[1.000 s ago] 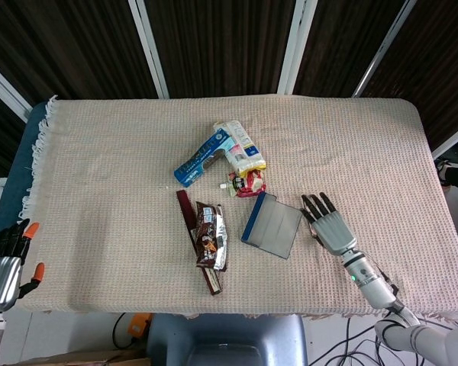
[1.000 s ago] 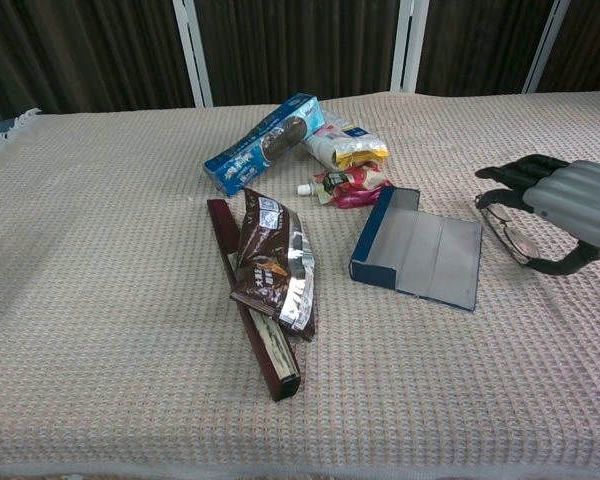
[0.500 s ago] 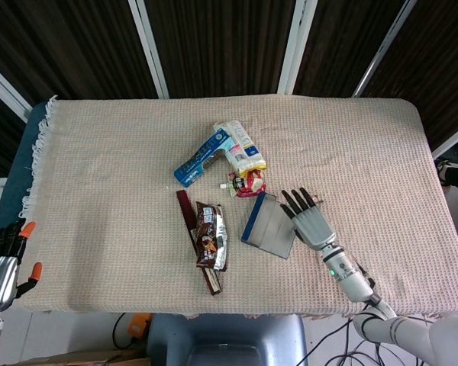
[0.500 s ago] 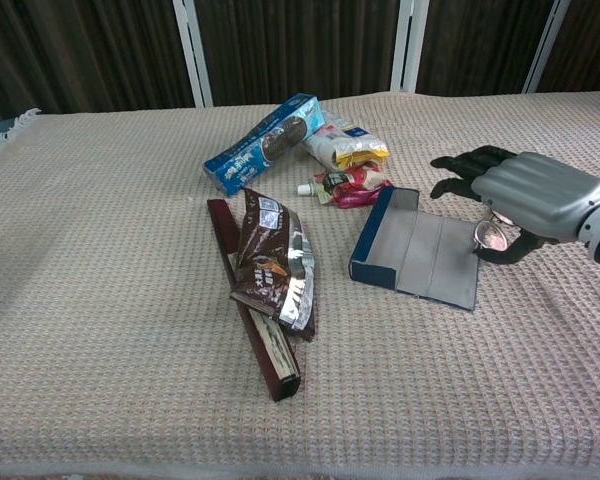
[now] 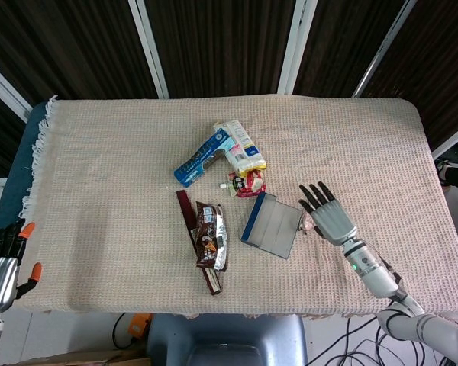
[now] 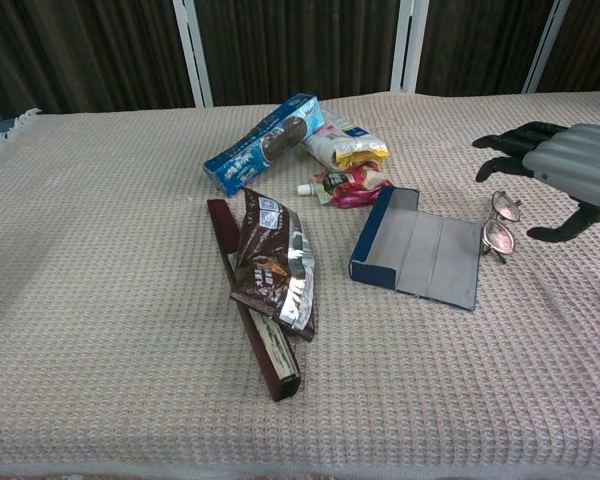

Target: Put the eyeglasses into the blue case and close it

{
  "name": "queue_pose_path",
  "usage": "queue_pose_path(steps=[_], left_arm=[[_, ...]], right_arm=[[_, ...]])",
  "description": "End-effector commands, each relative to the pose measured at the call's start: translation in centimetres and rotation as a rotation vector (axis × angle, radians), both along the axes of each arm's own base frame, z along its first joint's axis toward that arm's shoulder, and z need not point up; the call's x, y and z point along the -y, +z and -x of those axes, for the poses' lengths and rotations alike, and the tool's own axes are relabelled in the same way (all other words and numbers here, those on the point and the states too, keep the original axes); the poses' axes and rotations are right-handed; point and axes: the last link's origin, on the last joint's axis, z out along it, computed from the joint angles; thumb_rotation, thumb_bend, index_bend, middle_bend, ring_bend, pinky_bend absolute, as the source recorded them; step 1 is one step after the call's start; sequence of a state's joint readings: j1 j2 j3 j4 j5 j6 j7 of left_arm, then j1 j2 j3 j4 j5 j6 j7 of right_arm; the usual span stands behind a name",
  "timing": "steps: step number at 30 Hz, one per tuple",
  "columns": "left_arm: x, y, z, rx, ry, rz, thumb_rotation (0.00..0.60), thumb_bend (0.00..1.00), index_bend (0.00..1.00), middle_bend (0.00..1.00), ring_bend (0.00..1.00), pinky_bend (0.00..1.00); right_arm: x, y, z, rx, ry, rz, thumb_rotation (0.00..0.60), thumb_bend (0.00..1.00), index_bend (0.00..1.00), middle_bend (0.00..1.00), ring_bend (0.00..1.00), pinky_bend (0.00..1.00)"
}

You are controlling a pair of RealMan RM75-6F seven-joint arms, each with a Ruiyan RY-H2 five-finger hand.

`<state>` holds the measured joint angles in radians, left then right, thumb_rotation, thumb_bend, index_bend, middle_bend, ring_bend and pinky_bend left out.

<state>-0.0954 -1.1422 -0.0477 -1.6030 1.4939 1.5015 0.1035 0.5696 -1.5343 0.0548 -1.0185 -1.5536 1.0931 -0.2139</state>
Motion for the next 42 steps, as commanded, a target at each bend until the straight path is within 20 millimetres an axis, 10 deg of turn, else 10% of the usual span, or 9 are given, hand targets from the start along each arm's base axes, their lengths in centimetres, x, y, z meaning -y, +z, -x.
queue_pose_path(steps=[1,10,42], left_arm=[[-0.1,-0.1,-0.1,-0.002,-0.001,0.001,0.600,0.41,0.00,0.00,0.00,0.08],[-0.4,-0.5,-0.2,-0.013,0.006,0.008,0.600,0.41,0.00,0.00,0.00,0.08],[-0.5,-0.7,-0.2,-0.015,0.008,0.012,0.600,0.41,0.00,0.00,0.00,0.08]], right_arm=[[0.5,0.5,0.3,-0.021,0.002,0.000,0.600,0.40,0.38,0.00,0.00,0.00],[3.3,-0.1,0.3,-0.163,0.068,-0.003,0.600,0.40,0.55,0.04,0.00,0.00],[5.2,-2.8,-0.8,-0.254,0.113,-0.067,0.600,0.51,0.69,0.08,0.00,0.00]])
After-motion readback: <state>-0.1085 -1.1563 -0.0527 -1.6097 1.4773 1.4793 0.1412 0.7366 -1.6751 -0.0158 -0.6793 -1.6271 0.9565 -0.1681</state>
